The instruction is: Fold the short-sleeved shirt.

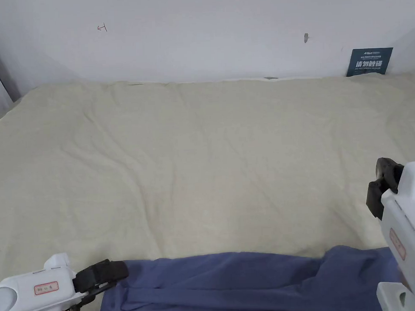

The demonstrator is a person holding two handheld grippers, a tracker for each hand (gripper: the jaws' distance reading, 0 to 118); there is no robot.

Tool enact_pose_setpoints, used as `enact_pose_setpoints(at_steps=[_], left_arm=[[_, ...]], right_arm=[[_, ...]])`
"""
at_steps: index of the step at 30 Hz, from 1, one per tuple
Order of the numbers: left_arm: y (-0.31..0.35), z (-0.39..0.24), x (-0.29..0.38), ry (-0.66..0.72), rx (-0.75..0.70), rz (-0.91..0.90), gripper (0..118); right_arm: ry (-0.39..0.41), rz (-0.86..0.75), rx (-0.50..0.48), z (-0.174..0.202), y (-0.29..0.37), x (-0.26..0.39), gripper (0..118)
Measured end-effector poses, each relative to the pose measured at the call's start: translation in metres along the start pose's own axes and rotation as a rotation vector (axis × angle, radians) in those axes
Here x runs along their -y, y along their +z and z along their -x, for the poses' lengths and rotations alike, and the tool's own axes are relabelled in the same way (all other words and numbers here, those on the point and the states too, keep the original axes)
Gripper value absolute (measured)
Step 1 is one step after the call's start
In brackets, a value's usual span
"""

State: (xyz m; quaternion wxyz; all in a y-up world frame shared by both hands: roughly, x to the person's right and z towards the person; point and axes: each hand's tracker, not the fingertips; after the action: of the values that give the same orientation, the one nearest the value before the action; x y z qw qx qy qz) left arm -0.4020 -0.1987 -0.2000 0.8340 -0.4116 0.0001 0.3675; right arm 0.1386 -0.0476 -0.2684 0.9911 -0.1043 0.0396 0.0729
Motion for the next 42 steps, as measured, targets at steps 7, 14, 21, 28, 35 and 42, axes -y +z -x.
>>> enact_pose_setpoints(at_steps=[7,14,21,28,35,42], left_arm=[[-0.032,0.018,-0.013,0.003,0.012,0.071,81],[-0.045,0.009,0.001,-0.03,-0.016,0.078,14],[-0.029,-0.01,0.009,-0.134,-0.069,0.028,8],[0.027,-0.023,-0.013,-0.177,-0.132,-0.054,7],[0.069,-0.016,-0.019,-0.176,-0.284,-0.106,7],[0.045,-0.099,0.002,-0.318,-0.261,-0.055,7]], right_arm=[[0.004,0.042,-0.003,0.008,-0.011,0.011,1],[0.001,0.062,0.007,0.002,-0.015,0.013,1],[0.004,0.055,0.015,-0.009,-0.011,0.008,1],[-0.012,0.026,0.009,-0.016,-0.004,0.001,1],[-0.019,0.008,-0.003,-0.024,0.004,0.0,1],[-0.027,-0.004,-0.01,-0.031,0.008,-0.001,1]])
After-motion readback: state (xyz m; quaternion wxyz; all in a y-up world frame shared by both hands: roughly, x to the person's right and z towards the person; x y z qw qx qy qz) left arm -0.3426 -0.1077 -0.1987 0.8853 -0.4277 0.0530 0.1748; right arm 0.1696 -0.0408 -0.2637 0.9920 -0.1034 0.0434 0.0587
